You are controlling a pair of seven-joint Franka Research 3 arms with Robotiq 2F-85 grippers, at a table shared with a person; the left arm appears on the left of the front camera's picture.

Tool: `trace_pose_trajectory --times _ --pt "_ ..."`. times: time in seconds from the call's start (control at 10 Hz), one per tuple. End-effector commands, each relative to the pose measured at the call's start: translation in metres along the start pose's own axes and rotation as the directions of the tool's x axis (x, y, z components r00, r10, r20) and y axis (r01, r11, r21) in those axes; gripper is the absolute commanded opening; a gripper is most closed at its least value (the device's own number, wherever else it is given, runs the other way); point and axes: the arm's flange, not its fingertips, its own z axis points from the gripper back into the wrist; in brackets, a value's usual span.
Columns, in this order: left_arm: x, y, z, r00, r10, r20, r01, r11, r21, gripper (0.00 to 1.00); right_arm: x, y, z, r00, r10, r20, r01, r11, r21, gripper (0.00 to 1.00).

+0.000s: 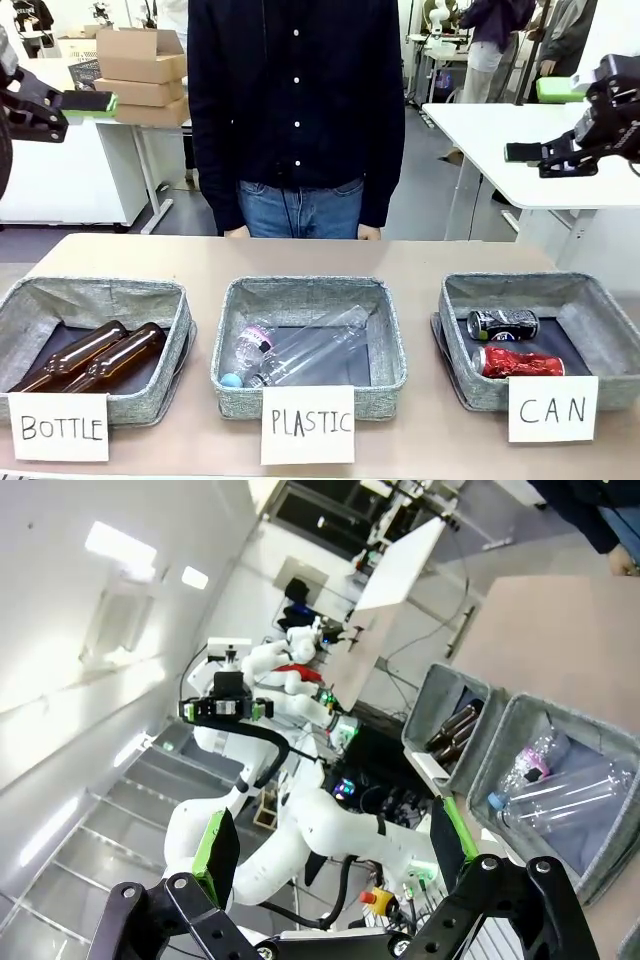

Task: Sort the can waste into the basket.
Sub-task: Pick up the can waste from the table and place it in the right Fabric basket.

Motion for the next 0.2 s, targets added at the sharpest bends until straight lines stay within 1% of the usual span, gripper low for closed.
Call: trace_pose_trajectory --times 0.0,0.1 --pt "0.0007 -0.002 -0.0003 1.0 -0.011 0.003 0.011 1.0 -0.029 1.0 0.0025 -0.0001 -0.001 1.0 0.016 -0.007 -0.016 1.0 0.001 1.0" --pt "0.0007 -0.002 -0.0003 1.0 -0.011 0.003 0.011 1.0 -0.029 1.0 0.0025 -0.0001 -0.001 1.0 0.016 -0.007 -0.016 1.0 0.001 1.0"
